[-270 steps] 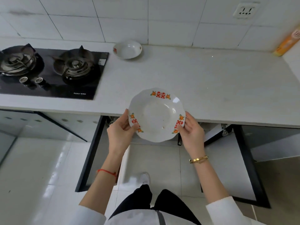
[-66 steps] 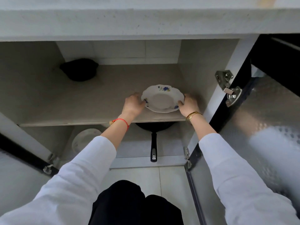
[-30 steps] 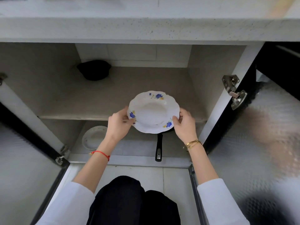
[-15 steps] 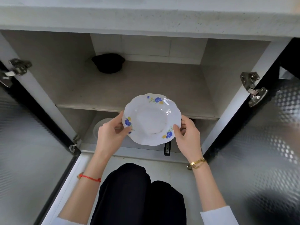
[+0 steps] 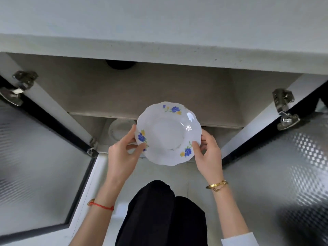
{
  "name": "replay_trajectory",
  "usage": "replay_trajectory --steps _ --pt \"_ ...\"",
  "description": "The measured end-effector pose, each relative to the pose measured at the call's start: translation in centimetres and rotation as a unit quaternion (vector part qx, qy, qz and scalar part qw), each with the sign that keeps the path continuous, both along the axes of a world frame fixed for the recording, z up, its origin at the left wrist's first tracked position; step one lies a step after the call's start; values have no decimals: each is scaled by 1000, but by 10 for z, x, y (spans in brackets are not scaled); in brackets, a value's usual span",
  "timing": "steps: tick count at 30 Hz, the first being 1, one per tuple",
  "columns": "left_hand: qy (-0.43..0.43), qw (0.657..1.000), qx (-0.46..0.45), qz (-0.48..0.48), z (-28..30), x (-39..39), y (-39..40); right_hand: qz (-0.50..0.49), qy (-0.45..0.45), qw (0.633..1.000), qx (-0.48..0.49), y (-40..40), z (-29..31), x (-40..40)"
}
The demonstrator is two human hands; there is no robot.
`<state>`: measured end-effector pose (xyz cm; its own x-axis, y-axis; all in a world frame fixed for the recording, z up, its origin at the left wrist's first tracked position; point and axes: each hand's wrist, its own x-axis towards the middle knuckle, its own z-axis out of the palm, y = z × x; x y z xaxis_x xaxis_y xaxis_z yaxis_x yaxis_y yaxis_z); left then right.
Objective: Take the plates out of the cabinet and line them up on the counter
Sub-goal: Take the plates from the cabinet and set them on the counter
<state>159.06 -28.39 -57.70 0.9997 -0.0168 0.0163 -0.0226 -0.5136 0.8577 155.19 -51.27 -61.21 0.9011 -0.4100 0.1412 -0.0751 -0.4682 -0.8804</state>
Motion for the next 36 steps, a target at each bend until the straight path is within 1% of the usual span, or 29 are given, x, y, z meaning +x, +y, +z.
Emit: replay_trajectory --steps 4,9,13,16,22,27,32,36 --pt "38 999 -1 11 44 -25 8 6 54 999 4 8 42 -24" --pt "74 997 17 16 108 -63 26 34 90 995 5 23 108 -64" --pt "80 996 31 19 163 -92 38 47 108 993 10 33 162 -93" --pt "82 996 31 23 217 -113 46 52 115 992 10 40 216 -113" --pt "70 997 20 14 323 -141 57 48 97 994 17 46 321 -145" --pt "41 999 9 8 391 -147 57 41 62 997 12 46 389 -153" --pt "24 1000 -16 -3 429 -131 57 29 15 999 14 46 432 -140" --pt "10 999 -33 -22 443 -100 54 21 10 1000 8 44 447 -114"
